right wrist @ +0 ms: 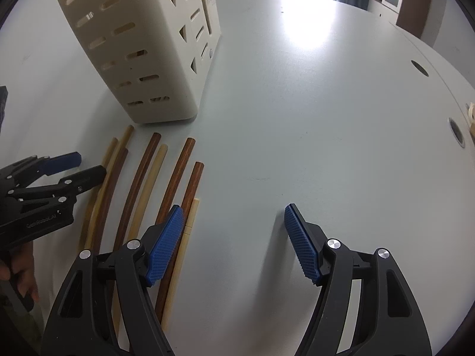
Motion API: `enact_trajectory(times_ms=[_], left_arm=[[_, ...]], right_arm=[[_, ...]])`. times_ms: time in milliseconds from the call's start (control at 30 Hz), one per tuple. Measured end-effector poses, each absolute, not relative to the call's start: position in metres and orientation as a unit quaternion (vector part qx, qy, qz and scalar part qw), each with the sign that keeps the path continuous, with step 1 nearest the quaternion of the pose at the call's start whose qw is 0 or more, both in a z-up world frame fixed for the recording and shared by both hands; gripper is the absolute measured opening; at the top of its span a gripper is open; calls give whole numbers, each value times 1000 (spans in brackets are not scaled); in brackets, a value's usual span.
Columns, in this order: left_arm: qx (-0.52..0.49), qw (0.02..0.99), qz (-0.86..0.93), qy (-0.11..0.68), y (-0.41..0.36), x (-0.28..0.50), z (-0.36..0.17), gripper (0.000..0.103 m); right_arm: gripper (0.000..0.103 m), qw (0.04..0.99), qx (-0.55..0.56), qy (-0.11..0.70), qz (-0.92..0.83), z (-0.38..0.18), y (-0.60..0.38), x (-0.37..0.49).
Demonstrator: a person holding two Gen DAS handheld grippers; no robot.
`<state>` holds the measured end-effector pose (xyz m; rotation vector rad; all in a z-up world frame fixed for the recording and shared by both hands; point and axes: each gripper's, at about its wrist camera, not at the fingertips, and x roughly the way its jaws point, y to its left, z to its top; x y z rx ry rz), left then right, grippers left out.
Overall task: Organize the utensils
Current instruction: 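Move the right tool down to a light bamboo chopstick, then close the right tool on the bamboo chopstick and lift it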
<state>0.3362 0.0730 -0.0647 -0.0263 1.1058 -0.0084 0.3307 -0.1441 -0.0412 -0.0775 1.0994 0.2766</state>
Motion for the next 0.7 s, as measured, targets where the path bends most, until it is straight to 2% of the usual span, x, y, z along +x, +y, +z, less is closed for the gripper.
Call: enact_trajectory(times_ms=[300,400,533,700], left_arm=[[3,849,4,528,54,331,-62,60],[8,849,0,528,47,331,-60,53],[15,848,-9,530,37,328,-60,36],[21,848,-10,530,30,329,-59,22]], right_arm=[[71,842,-46,524,121,-46,-140,334],[72,841,-47,524,121,-48,-136,334],[72,839,-60,528,116,-47,-132,335],[72,838,-75,528,112,-47,-128,336]])
